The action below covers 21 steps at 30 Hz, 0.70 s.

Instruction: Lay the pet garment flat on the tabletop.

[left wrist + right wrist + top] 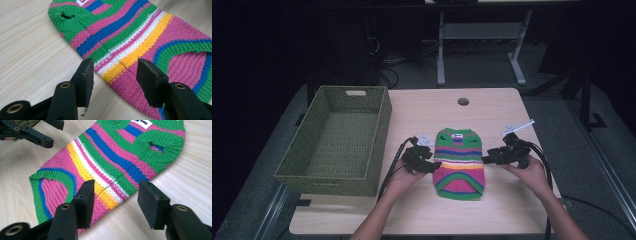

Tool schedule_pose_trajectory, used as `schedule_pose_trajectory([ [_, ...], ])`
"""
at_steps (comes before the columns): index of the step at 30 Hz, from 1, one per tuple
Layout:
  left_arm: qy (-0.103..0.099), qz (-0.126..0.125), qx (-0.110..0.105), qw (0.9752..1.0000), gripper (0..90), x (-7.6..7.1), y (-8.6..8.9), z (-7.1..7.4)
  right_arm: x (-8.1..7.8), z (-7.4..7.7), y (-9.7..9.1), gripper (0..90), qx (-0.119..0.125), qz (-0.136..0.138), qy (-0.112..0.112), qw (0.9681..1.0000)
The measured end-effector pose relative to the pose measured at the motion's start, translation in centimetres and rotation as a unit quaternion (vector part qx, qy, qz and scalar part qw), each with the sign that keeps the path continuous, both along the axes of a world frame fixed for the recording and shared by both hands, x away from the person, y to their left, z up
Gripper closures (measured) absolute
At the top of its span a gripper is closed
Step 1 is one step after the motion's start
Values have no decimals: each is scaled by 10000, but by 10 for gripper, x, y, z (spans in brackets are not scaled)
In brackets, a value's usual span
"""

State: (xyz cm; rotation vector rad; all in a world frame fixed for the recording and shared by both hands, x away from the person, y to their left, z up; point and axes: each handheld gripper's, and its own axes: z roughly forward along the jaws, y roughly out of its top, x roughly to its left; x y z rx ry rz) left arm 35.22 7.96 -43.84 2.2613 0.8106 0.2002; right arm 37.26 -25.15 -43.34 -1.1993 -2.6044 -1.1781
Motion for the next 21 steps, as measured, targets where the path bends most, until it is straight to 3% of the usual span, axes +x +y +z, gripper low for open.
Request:
schedule_pose_trajectory([
  [15, -102, -161, -139, 9997, 367, -17, 5, 7, -18, 0, -24, 400, 247, -143, -21, 9996],
  [21, -24, -202, -160, 9997, 356, -22, 4, 8, -27, 1, -31, 392, 279, -143, -102, 9995],
])
